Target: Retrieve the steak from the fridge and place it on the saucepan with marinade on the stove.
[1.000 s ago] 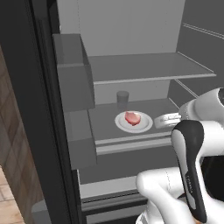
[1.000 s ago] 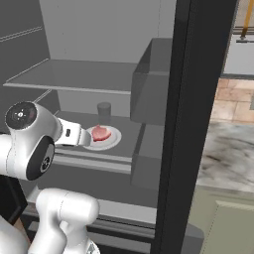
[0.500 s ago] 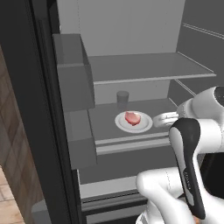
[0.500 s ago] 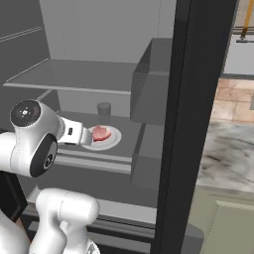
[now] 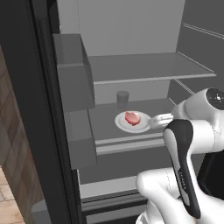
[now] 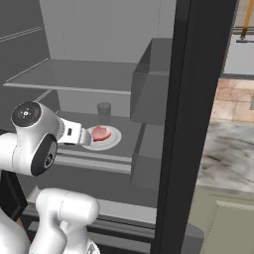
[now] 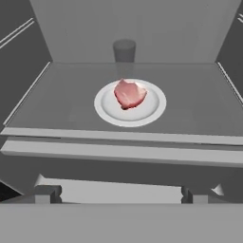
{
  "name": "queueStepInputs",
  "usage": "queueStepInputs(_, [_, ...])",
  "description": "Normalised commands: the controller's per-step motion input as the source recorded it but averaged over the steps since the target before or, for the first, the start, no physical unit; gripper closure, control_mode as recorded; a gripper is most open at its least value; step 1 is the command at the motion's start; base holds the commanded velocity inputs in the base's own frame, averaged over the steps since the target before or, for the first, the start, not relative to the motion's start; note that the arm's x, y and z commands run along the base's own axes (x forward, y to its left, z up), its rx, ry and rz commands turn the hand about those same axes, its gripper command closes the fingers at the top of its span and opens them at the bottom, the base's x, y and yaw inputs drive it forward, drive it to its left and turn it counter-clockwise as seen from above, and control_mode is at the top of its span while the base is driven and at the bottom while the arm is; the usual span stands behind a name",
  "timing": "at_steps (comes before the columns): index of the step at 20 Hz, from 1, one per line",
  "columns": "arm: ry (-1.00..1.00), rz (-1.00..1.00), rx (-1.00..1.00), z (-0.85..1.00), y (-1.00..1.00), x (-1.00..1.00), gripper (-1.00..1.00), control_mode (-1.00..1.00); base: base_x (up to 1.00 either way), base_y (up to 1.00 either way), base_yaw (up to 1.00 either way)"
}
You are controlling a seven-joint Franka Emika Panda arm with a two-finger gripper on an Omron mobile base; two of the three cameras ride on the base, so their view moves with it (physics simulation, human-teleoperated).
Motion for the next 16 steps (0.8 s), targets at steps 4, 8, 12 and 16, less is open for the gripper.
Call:
queueStepInputs(4, [0.00,-0.01,-0.06,-0.12,0.01,0.09,-1.00,-1.00,0.00,0.00,0.00])
queueStepInputs(8, [0.00,-0.06,-0.15,-0.11,0.02,0.11,-1.00,-1.00,0.00,0.00,0.00])
queueStepInputs(12, [0.00,-0.05,-0.15,-0.24,0.01,0.26,-1.00,-1.00,0.00,0.00,0.00])
queueStepInputs(16, [-0.04,-0.02,-0.02,-0.19,0.03,0.23,-1.00,-1.00,0.00,0.00,0.00])
